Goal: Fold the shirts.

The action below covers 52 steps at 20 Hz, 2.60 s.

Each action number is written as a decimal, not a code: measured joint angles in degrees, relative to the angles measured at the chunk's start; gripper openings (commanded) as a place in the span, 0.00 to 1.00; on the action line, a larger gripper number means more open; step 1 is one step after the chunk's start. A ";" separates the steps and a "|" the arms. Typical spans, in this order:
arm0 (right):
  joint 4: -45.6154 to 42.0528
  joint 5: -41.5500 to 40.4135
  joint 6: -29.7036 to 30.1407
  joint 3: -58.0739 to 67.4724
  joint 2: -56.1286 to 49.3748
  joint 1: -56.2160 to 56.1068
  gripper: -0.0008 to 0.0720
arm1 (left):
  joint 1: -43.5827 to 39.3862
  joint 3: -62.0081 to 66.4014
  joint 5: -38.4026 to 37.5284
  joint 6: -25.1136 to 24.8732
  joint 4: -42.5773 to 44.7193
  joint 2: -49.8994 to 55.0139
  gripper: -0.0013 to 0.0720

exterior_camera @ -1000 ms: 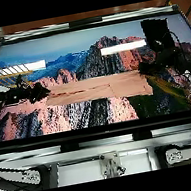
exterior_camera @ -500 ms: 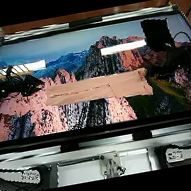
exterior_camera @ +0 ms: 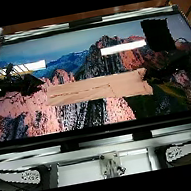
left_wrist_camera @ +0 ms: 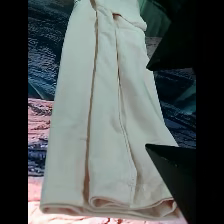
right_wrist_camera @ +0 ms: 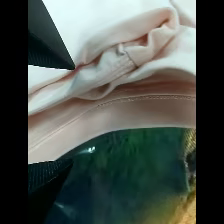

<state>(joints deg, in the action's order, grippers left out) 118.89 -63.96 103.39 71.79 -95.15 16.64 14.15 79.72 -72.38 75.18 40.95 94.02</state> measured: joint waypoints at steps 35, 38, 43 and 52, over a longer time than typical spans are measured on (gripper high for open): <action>10.08 -17.29 -9.18 4.72 30.58 0.04 0.09 | -50.31 0.04 33.77 1.29 -8.09 7.56 0.07; 11.10 -20.09 -10.27 7.93 31.23 0.04 0.09 | -52.76 0.11 37.83 2.16 -11.08 9.46 0.07; 12.20 -24.11 -11.34 10.73 31.61 0.07 0.09 | -56.85 2.71 42.01 2.45 -19.28 13.60 0.07; 10.51 -23.26 -11.50 11.41 31.34 -2.58 0.09 | -45.90 2.08 31.67 2.67 -11.39 7.21 0.07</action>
<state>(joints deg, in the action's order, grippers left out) 129.40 -87.22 91.90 83.20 -63.81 14.06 -31.75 81.80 -40.71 77.84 29.56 101.23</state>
